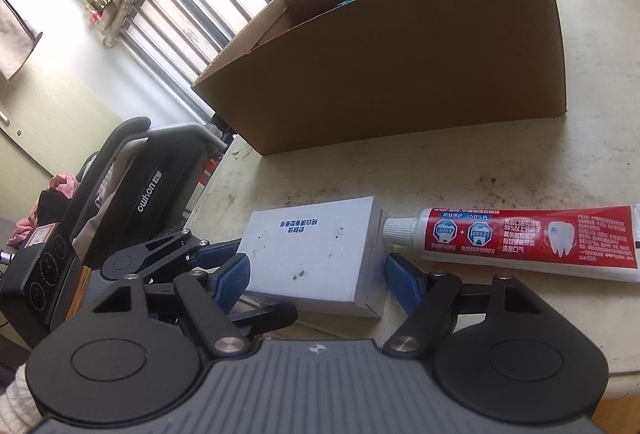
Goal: Organize objects
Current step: 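Raise the right gripper out of the box and move to the white box, then close the right gripper on the white rectangular box and lift it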
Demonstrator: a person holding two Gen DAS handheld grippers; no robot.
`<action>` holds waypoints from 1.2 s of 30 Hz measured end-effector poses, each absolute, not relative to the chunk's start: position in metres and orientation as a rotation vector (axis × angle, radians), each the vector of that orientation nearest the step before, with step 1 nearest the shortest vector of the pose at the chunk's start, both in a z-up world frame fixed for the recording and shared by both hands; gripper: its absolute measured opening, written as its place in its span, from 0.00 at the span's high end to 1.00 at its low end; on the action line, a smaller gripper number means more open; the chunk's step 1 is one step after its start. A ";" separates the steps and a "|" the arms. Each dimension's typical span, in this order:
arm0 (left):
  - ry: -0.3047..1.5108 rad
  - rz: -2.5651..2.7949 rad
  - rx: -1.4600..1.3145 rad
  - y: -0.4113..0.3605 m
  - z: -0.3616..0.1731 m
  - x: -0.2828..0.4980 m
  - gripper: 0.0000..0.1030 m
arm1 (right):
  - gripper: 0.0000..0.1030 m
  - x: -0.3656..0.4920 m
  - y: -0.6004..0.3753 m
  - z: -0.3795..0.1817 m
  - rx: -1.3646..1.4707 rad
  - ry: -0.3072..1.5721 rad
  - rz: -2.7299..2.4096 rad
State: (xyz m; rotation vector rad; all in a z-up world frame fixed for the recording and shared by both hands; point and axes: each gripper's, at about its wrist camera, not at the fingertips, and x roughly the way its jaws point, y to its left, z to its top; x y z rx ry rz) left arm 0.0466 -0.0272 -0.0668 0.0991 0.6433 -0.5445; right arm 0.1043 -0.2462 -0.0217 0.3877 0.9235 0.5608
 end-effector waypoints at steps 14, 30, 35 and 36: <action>0.622 -0.555 0.141 -0.028 -0.071 0.055 0.31 | 0.27 0.103 -0.239 -0.023 0.318 0.871 0.559; 0.547 -0.548 0.128 -0.026 -0.081 0.049 0.31 | 0.42 0.102 -0.249 -0.027 0.392 0.848 0.541; 0.533 -0.535 0.132 -0.024 -0.077 0.043 0.31 | 0.43 0.097 -0.245 -0.023 0.392 0.830 0.541; 0.532 -0.533 0.128 -0.024 -0.076 0.042 0.31 | 0.43 0.096 -0.244 -0.022 0.391 0.825 0.540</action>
